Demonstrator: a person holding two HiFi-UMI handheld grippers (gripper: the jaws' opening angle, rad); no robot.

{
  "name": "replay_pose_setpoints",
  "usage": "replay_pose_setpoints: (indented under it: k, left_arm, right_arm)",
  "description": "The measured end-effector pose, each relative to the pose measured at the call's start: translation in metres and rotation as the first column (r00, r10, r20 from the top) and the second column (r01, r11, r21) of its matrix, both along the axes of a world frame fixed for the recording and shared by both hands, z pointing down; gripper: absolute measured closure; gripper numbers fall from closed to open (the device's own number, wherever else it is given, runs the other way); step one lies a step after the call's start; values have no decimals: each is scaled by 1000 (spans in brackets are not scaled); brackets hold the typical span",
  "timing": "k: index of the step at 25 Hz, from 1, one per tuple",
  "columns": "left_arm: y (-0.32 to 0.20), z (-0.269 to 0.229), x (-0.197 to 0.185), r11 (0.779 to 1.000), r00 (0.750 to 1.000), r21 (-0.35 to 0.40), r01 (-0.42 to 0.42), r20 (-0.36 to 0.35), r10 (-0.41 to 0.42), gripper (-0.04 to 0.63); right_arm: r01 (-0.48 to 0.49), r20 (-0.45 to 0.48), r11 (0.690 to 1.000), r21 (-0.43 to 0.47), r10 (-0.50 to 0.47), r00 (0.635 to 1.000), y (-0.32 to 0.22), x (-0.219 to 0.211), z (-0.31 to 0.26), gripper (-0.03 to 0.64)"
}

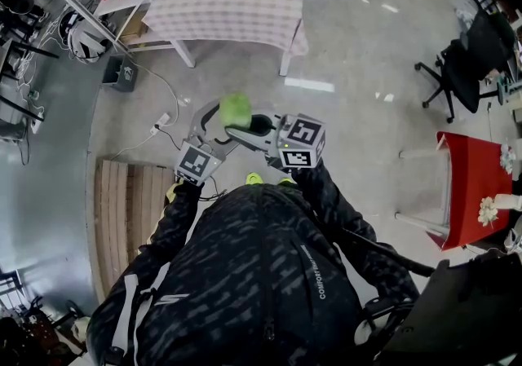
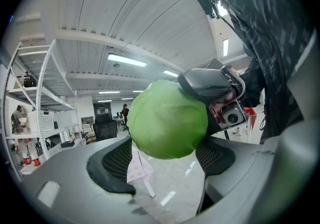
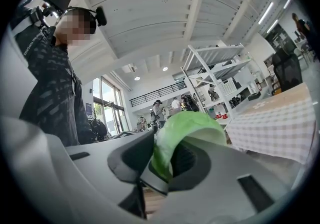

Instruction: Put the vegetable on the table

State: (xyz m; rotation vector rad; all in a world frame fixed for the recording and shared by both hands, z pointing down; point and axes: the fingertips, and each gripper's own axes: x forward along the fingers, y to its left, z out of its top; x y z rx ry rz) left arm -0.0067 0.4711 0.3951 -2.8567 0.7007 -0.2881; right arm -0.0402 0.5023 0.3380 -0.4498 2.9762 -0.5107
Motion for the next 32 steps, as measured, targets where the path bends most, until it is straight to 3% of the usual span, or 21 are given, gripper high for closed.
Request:
replay_pose_setpoints:
  k: [14, 32]
  left_arm:
    - [-11, 3, -23, 1000, 1000, -7, 12, -27, -13, 213]
    - [-64, 6, -11, 999, 999, -33, 37, -1, -37, 213]
  right_arm:
    - [10, -24, 1000, 0, -10, 1000, -11, -24, 3, 534]
    - [20, -3, 1000, -13, -20, 1000, -64, -11, 5, 534]
